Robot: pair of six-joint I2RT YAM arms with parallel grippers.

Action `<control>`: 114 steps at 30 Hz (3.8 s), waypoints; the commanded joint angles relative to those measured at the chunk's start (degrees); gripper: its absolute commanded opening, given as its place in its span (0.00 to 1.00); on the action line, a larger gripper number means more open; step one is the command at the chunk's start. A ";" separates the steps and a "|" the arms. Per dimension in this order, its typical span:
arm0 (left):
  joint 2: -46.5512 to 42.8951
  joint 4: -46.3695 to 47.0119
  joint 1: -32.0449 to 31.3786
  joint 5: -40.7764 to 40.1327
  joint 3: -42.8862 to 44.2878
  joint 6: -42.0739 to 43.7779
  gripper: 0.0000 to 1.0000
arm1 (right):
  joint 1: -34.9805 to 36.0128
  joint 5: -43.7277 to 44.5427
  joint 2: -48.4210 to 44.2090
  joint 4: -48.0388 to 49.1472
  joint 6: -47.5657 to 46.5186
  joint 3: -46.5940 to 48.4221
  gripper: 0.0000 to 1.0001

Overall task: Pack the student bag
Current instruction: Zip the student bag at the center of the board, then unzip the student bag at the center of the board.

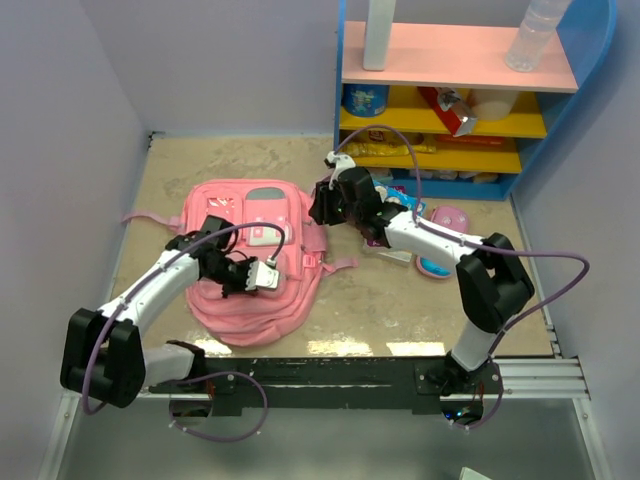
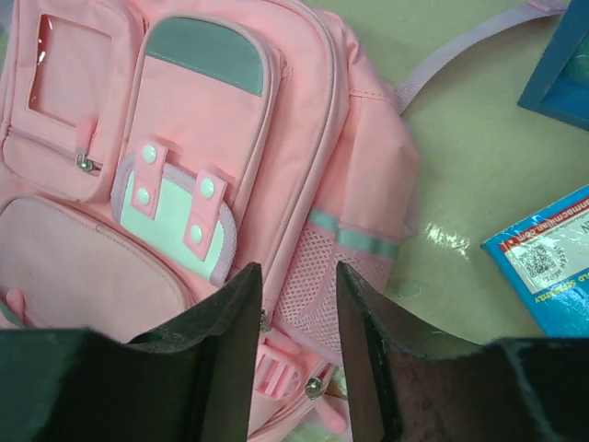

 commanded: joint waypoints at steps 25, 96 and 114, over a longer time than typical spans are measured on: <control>-0.98 -15.33 3.79 5.93 14.23 6.76 0.00 | 7.77 -0.42 -2.70 10.12 -15.51 -11.29 0.53; 1.83 5.57 5.72 3.91 17.04 -18.08 0.00 | 20.60 0.99 -18.60 2.65 -7.26 -21.83 0.00; 12.56 20.78 0.88 -5.84 27.85 -54.29 0.00 | 34.05 17.95 -8.32 7.48 -1.46 -13.05 0.00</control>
